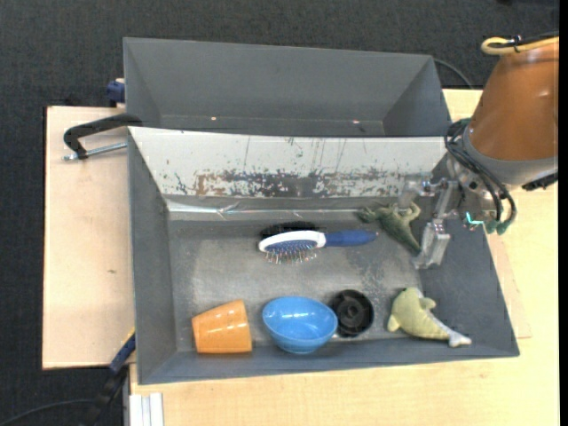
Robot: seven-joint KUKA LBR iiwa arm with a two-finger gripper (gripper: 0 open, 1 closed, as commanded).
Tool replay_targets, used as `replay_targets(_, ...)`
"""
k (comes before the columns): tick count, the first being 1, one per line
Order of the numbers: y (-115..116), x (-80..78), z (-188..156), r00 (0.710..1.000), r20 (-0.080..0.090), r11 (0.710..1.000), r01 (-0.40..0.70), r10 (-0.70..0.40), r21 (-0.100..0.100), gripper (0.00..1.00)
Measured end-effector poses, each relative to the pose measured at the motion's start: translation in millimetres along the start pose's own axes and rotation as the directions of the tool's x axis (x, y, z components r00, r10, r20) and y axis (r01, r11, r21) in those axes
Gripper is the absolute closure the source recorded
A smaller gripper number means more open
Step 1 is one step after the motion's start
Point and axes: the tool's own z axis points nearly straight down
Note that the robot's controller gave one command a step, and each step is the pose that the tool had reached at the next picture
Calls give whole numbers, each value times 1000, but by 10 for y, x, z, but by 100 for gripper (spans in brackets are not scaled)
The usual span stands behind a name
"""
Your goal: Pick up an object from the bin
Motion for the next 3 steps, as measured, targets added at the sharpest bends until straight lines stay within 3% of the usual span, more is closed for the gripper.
replay_targets(1, 5, -17, -40, 1000, 8, 1000, 2, -2, 1, 100)
replay_targets(2, 577, 323, 477, 1000, -1, 1000, -24, 24, -3, 100)
replay_targets(3, 536, 301, 447, 1000, 7, 1000, -29, 29, 1, 0)
